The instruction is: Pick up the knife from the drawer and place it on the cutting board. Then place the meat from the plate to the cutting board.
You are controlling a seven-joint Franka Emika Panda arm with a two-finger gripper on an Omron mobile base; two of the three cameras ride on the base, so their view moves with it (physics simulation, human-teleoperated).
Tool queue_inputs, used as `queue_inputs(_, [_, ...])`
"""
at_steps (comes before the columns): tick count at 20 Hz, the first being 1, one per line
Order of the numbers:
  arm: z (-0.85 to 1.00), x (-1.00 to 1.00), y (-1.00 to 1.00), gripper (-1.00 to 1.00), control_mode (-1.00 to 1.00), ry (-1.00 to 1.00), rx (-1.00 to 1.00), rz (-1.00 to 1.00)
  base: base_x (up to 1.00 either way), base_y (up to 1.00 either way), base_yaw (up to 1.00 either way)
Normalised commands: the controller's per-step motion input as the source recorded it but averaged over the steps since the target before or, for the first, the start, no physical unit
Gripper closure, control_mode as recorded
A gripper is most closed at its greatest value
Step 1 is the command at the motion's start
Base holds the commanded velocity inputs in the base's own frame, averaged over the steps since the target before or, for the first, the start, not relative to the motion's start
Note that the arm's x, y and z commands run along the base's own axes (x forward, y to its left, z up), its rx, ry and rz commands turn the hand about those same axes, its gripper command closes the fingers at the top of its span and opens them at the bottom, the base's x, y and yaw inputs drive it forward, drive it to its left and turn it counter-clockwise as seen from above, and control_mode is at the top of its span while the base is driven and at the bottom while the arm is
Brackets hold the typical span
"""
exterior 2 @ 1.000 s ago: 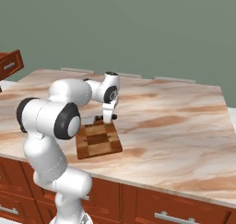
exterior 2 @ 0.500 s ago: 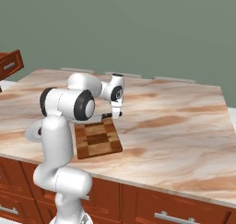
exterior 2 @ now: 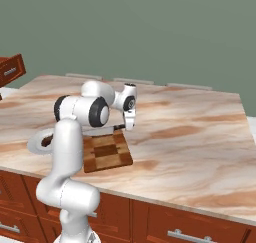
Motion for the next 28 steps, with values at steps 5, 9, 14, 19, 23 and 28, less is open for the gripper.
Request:
queue_inputs(5, [-0.22,0.07,0.00,1.00,-1.00,0.00,0.00,0.04,0.00,0.00,0.00])
queue_inputs(9, [-0.05,0.01,0.00,1.00,-1.00,0.00,0.00,0.03,0.00,0.00,0.00])
queue_inputs(14, [0.00,0.00,0.00,-1.00,-1.00,0.00,0.00,0.00,0.00,0.00,0.00])
queue_inputs(19, [0.14,0.00,0.00,-1.00,-1.00,0.00,0.00,0.00,0.00,0.00,0.00])
queue_inputs(23, [0.80,-0.09,0.06,-1.00,-1.00,-0.01,0.00,0.00,0.00,0.00,0.00])
queue_inputs(28, [1.00,-0.34,0.21,-1.00,-1.00,-0.02,0.00,0.09,0.00,0.00,0.00])
